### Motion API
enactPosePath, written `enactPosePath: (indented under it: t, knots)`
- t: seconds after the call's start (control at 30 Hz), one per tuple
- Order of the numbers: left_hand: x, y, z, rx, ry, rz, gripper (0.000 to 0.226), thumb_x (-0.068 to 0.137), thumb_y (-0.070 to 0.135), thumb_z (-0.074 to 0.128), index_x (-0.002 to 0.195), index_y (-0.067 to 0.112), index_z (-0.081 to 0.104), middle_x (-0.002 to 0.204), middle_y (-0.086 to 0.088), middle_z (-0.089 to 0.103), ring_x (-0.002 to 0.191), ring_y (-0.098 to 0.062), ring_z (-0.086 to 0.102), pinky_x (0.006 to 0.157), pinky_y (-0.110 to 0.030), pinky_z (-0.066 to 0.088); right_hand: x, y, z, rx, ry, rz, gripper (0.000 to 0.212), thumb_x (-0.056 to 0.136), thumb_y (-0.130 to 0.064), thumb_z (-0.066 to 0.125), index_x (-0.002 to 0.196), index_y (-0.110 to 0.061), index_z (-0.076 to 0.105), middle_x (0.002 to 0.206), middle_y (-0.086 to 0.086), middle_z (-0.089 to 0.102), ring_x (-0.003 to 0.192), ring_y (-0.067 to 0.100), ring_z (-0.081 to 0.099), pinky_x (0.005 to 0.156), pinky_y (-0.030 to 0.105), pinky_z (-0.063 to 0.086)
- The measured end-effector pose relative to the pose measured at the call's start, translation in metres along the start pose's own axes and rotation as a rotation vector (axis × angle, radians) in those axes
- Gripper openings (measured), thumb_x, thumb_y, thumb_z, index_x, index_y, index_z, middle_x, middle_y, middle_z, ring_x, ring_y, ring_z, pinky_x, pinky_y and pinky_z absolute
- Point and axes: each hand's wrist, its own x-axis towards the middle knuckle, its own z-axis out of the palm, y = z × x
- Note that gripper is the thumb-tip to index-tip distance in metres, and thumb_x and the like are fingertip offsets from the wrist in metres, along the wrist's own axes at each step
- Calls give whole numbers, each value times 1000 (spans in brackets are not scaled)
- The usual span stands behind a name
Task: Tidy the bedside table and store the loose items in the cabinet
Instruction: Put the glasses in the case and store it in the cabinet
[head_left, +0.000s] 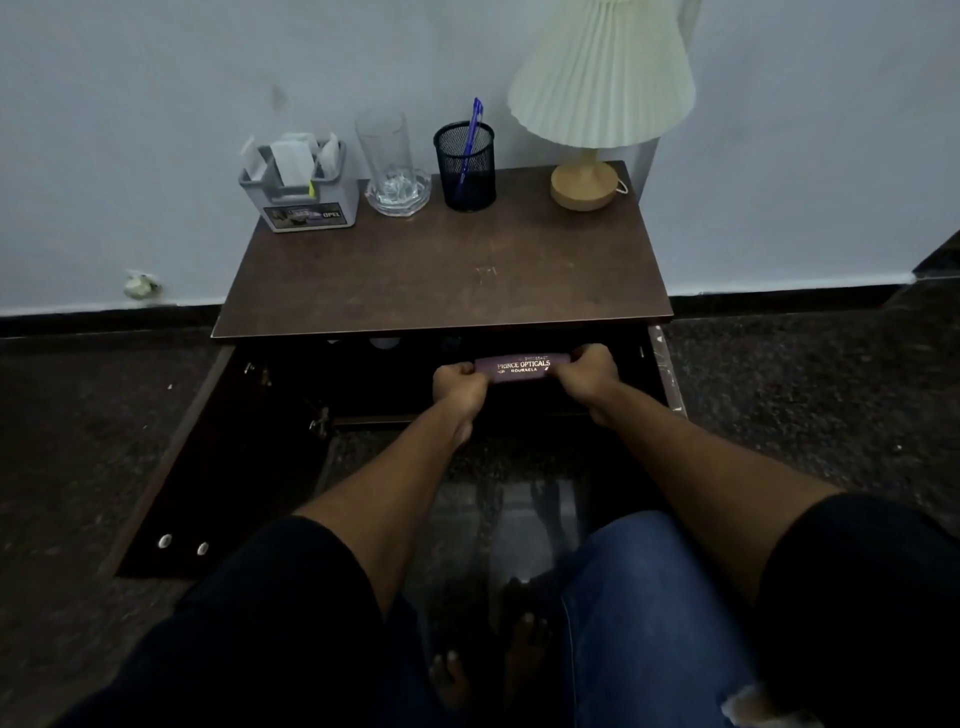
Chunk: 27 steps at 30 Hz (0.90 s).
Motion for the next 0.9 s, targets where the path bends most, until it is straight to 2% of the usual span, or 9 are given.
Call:
enactPosePath:
  t: [0.07, 0.13, 0.23, 0.37, 0.43, 0.5, 0.57, 0.7, 0.9]
  knots:
    - [14, 1, 10, 16, -10, 0, 16, 86, 8, 67, 102, 9, 73, 86, -3, 68, 80, -17, 63, 70, -25, 51, 16, 1, 5, -2, 22, 18, 38, 79, -28, 73, 106, -2, 71, 104, 16, 73, 95, 32, 70, 80, 36, 57]
    - [26, 1, 17, 32, -14, 2, 19, 87, 12, 69, 105, 7, 68, 89, -4, 67, 86, -20, 63, 67, -23, 49, 31, 3, 11, 4, 5, 35, 38, 82, -30, 72, 107, 0, 70, 107, 17, 72, 97, 34, 70, 82, 38, 58]
    - [47, 1, 29, 48, -31, -44, 32, 88, 15, 70, 115, -1, 64, 108, -14, 69, 91, -25, 64, 74, -29, 51, 52, 8, 21, 24, -18, 67, 37, 87, -29, 65, 108, 1, 72, 113, 20, 72, 103, 35, 69, 87, 38, 56]
    - [63, 5, 42, 29, -75, -90, 32, 92, 10, 61, 121, -2, 65, 123, -16, 68, 85, -19, 64, 77, -26, 48, 69, 4, 29, -6, -100, 89, 51, 98, -38, 52, 141, -9, 55, 148, 13, 53, 136, 31, 50, 111, 32, 41]
    - [71, 7, 47, 61, -103, -66, 39, 97, 13, 55, 135, 2, 58, 138, -13, 60, 110, -23, 64, 91, -26, 49, 77, 2, 32, -57, -132, 96, 57, 102, -45, 47, 148, -11, 47, 154, 12, 45, 141, 32, 43, 115, 32, 36]
    - [76, 10, 50, 93, -151, -87, 44, 101, 14, 50, 144, 4, 50, 148, -13, 51, 132, -27, 53, 108, -32, 46, 82, 1, 33, -33, -154, 121, 59, 103, -44, 48, 149, -8, 45, 155, 14, 43, 142, 32, 43, 117, 35, 34]
    - [79, 11, 52, 89, -191, -124, 43, 103, 13, 48, 145, 2, 49, 149, -15, 50, 135, -29, 51, 113, -39, 43, 88, 1, 36, 32, -201, 77, 51, 107, -31, 43, 150, -6, 41, 158, 13, 39, 145, 29, 38, 120, 35, 29]
    - [80, 12, 53, 64, -231, -112, 42, 105, 14, 47, 145, 3, 49, 150, -16, 50, 137, -30, 49, 115, -43, 41, 94, 1, 36, 80, -222, 38, 46, 108, -17, 38, 152, -3, 34, 160, 13, 33, 148, 28, 31, 117, 29, 23]
    - [73, 13, 51, 55, -194, -80, 44, 103, 20, 50, 144, 6, 51, 148, -12, 53, 135, -28, 52, 114, -41, 43, 86, 0, 32, 42, -200, 4, 50, 107, -30, 41, 153, -10, 36, 161, 9, 33, 148, 26, 31, 123, 35, 24]
